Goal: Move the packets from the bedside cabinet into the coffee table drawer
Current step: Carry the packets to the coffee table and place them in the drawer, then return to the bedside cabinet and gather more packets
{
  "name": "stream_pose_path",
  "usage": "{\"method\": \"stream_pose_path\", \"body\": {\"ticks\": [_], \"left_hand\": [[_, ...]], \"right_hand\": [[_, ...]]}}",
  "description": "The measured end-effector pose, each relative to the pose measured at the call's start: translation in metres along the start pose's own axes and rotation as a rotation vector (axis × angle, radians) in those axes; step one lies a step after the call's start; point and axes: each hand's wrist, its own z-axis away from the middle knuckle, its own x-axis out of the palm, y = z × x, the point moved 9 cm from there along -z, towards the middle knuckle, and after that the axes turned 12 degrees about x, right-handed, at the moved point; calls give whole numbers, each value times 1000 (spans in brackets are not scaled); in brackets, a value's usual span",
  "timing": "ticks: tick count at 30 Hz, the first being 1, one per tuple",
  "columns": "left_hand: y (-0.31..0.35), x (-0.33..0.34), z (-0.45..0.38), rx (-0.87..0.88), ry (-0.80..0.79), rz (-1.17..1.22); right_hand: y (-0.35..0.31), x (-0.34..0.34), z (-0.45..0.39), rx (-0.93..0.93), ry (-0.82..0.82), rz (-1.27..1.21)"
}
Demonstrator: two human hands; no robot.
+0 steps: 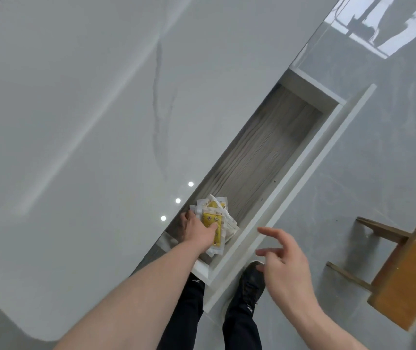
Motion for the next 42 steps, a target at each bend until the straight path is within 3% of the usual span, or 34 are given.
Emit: {"method": "stream_pose_path", "body": {"ticks": [3,5,8,14,16,19,26,35,42], "left_hand": [[19,-1,-4,150,93,-38],[36,-2,-3,305,118,-195],[52,9,-3,473,13,-411],[46,20,1,445,-270,-512],[45,20,13,420,-292,-482],[51,8,38,410,-178,-434],[77,-40,156,501,-41,-382],[107,-163,370,492,90,-524],[78,-234,495,507,260,-459]], "right_hand": [[9,-37,-4,-48,112,-4],[21,-51,-10,-30,140,-27],[38,-55,-18,0,132,-63],[52,-40,-16,8,95,-77],[49,-36,-12,-10,90,-67],[45,-33,-1,-26,54,0],[23,-64,64,-140,-7,433],[-25,-129,228,-280,-70,707],[-64,-130,339,-503,-49,841]]}}
